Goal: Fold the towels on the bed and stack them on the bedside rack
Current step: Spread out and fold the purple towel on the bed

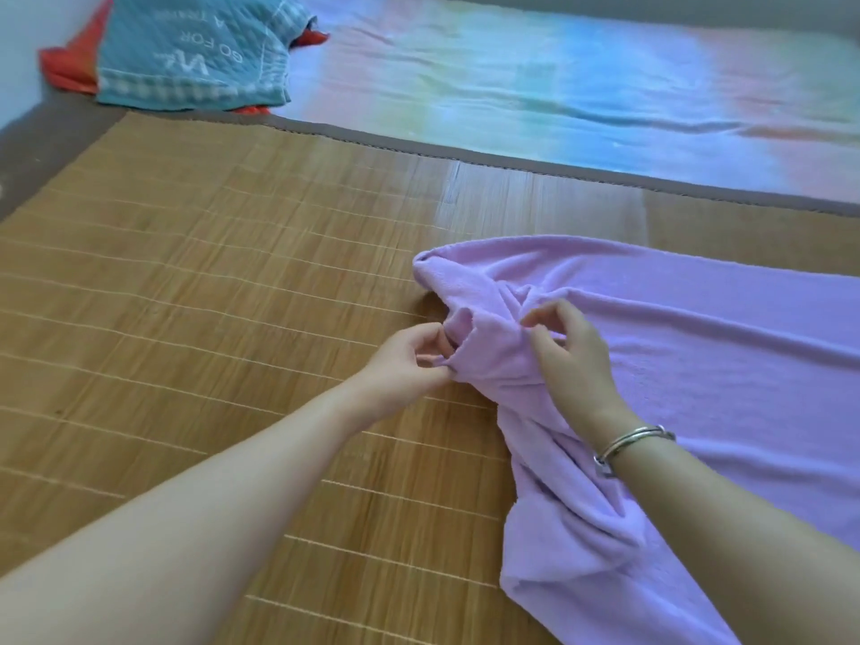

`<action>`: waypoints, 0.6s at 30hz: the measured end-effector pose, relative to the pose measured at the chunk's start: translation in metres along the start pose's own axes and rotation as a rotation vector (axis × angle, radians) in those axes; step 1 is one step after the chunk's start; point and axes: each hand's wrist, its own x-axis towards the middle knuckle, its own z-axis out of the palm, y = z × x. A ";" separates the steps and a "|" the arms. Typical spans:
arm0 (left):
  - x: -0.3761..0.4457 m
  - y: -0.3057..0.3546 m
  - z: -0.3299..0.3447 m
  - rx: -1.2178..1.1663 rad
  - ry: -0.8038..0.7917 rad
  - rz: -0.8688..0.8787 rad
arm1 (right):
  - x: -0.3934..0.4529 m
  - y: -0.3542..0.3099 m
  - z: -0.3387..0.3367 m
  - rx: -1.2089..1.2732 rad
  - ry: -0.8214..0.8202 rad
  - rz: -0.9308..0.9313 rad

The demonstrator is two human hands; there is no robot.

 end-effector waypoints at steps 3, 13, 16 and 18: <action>-0.014 -0.012 0.000 -0.016 -0.059 -0.007 | 0.026 -0.021 0.026 -0.028 -0.115 -0.033; -0.049 -0.045 -0.005 0.085 0.045 -0.148 | 0.018 0.010 0.062 -0.985 -0.584 0.146; -0.052 -0.045 -0.017 0.018 0.108 -0.173 | 0.013 -0.003 0.066 -0.870 -0.403 0.032; -0.050 -0.041 -0.037 -0.004 0.190 -0.153 | 0.018 -0.028 0.072 -0.495 -0.298 -0.008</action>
